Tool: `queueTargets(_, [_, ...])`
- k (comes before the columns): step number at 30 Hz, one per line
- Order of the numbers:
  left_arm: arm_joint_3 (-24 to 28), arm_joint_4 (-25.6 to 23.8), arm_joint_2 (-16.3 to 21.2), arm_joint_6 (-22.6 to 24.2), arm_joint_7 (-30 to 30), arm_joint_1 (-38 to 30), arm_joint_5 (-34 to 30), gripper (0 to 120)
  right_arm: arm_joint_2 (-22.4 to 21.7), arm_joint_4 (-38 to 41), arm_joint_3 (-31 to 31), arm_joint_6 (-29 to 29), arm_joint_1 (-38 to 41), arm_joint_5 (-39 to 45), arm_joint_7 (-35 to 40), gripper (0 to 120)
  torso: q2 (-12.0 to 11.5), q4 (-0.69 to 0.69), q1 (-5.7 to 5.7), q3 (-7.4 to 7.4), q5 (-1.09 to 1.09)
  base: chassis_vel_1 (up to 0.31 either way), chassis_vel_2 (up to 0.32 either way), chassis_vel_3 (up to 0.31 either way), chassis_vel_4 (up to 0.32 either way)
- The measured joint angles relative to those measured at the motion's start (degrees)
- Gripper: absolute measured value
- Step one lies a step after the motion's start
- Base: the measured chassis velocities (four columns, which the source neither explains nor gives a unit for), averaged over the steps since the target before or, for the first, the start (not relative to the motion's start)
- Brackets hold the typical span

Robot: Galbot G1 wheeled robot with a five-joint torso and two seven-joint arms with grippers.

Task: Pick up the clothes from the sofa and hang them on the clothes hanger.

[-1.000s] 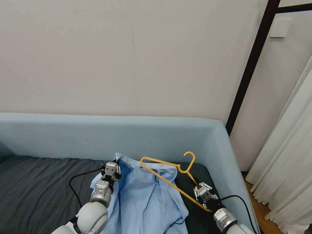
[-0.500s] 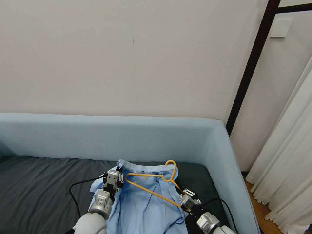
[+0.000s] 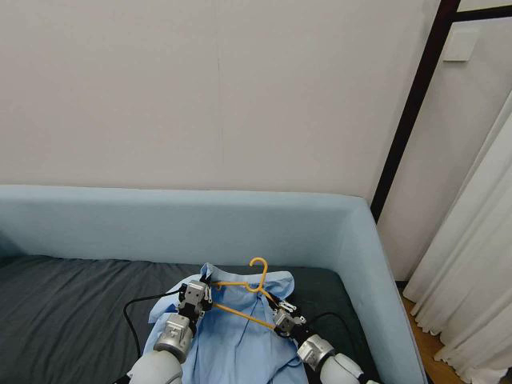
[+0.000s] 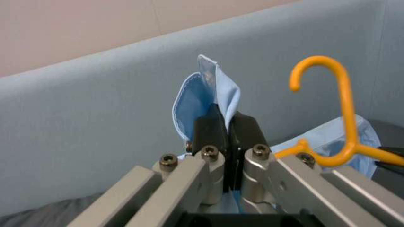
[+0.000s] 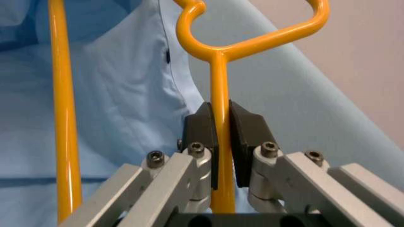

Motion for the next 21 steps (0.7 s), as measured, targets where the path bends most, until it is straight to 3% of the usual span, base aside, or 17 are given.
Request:
queueTargets(8, [-0.6,-2.7,0.4,-1.2,1.9,4.1,1.6,0,2.7,-4.6,-2.1,1.5,4.0,-4.3,0.8,5,0.0,0.02,0.0,0.0,0.01,0.0,0.0,0.0,0.0])
queueTargets(21, [-3.2,-2.9,0.5,-3.8,5.3,10.5,7.7,0,3.8,-4.7,-2.8,3.7,5.6,-9.9,2.3,5,0.0,0.0,0.0,0.0,0.01,0.0,0.0,0.0,0.0])
